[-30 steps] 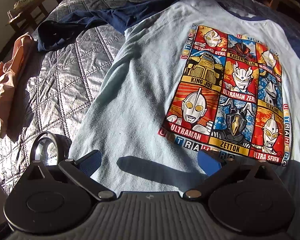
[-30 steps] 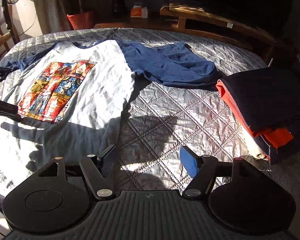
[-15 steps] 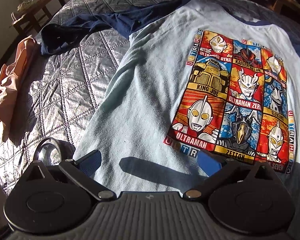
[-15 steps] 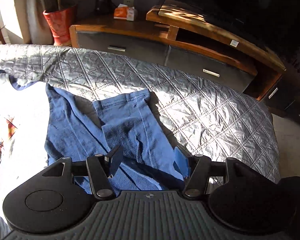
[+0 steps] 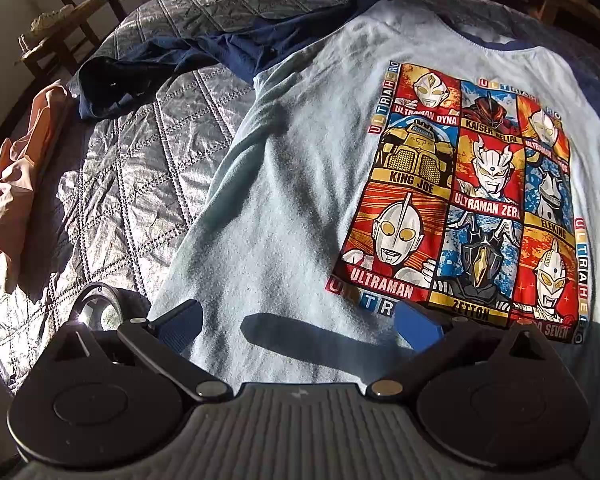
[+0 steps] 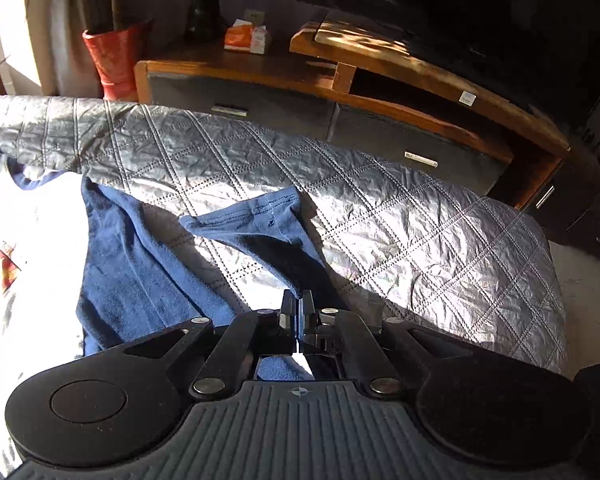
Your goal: Fold clothes
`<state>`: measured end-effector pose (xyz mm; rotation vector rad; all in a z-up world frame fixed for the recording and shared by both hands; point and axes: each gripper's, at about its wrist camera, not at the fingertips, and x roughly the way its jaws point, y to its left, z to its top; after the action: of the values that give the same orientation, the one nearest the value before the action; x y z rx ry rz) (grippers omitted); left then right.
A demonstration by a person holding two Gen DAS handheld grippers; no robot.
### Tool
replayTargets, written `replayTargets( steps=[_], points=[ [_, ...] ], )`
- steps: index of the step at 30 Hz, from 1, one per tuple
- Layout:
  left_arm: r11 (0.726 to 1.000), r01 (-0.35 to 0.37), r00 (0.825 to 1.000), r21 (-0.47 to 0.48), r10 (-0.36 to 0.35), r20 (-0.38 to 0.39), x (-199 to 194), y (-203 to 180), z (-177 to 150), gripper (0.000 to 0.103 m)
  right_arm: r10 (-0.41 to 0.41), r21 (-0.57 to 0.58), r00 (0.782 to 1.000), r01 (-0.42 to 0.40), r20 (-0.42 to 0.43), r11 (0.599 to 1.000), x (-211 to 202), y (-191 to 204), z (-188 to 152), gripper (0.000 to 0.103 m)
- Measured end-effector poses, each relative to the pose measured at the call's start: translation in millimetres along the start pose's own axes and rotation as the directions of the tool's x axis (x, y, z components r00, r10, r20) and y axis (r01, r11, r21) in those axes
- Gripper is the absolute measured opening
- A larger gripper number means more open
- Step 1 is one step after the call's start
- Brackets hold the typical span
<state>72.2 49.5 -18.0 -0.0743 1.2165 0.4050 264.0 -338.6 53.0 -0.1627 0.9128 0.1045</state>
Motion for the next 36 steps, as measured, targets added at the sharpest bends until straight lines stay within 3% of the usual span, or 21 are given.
replayTargets(
  steps=[2, 5, 10, 12, 13, 16, 18, 19, 21, 22, 24, 27, 30, 32, 33, 35, 36],
  points=[
    [1.0, 0.007, 1.0, 0.003, -0.007, -0.002, -1, 0, 0, 0.102, 0.01, 0.11, 0.996, -0.021, 0.093, 0.994, -22, -17, 8, 0.0],
    [1.0, 0.013, 1.0, 0.005, -0.013, -0.005, -1, 1, -2, 0.102, 0.032, 0.232, 0.972, -0.087, 0.231, 0.969, -50, -34, 18, 0.0],
    [1.0, 0.022, 1.0, -0.007, -0.022, -0.01, -2, 3, -1, 0.102, 0.1, 0.431, 0.903, -0.294, 0.418, 0.853, -83, -47, 9, 0.0],
    [1.0, 0.025, 1.0, -0.012, -0.025, -0.008, -2, 5, 0, 0.102, 0.147, 0.437, 0.848, -0.401, 0.509, 0.805, -98, -40, -7, 0.0],
    [0.999, 0.027, 1.0, -0.016, -0.028, -0.008, -3, 6, 1, 0.102, 0.161, 0.415, 0.827, -0.427, 0.539, 0.804, -107, -30, -15, 0.0],
    [0.999, 0.041, 0.999, -0.032, -0.041, -0.004, -5, 8, 3, 0.102, 0.264, 0.196, 0.773, -0.444, 0.578, 0.874, -124, 24, -43, 0.001],
    [0.998, 0.044, 0.999, -0.035, -0.044, 0.002, -7, 9, 3, 0.102, 0.366, 0.038, 0.733, -0.47, 0.573, 0.882, -131, 64, -64, 0.001],
    [0.998, 0.046, 0.999, -0.038, -0.046, 0.003, -7, 10, 3, 0.102, 0.421, -0.04, 0.727, -0.478, 0.543, 0.877, -133, 85, -75, 0.001],
    [0.998, 0.049, 0.999, -0.049, -0.049, 0.003, -7, 12, 4, 0.102, 0.519, -0.157, 0.72, -0.509, 0.461, 0.846, -132, 123, -99, 0.001],
    [0.997, 0.048, 0.999, -0.059, -0.048, 0.002, -6, 14, 4, 0.102, 0.545, -0.15, 0.722, -0.538, 0.426, 0.829, -128, 133, -111, 0.001],
    [0.996, 0.049, 0.999, -0.08, -0.049, 0.005, -6, 19, 6, 0.102, 0.551, -0.082, 0.749, -0.564, 0.368, 0.822, -113, 143, -132, 0.002],
    [0.993, 0.061, 0.998, -0.102, -0.06, 0.013, -9, 26, 9, 0.102, 0.555, -0.028, 0.776, -0.575, 0.3, 0.818, -104, 154, -147, 0.011],
    [0.993, 0.067, 0.998, -0.1, -0.066, 0.013, -10, 29, 9, 0.102, 0.556, 0.001, 0.795, -0.573, 0.241, 0.819, -100, 164, -153, 0.029],
    [0.992, 0.07, 0.998, -0.102, -0.069, 0.011, -10, 31, 10, 0.102, 0.504, -0.053, 0.829, -0.507, 0.241, 0.86, -110, 175, -155, 0.06],
    [0.992, 0.069, 0.998, -0.108, -0.069, 0.011, -10, 33, 10, 0.102, 0.477, -0.08, 0.845, -0.473, 0.242, 0.878, -114, 181, -156, 0.066],
    [0.99, 0.07, 0.998, -0.126, -0.069, 0.013, -11, 37, 12, 0.102, 0.423, -0.133, 0.873, -0.402, 0.245, 0.906, -123, 192, -157, 0.068],
    [0.989, 0.071, 0.997, -0.131, -0.07, 0.014, -12, 39, 13, 0.102, 0.436, -0.174, 0.879, -0.407, 0.194, 0.897, -124, 200, -160, 0.068]
  ],
)
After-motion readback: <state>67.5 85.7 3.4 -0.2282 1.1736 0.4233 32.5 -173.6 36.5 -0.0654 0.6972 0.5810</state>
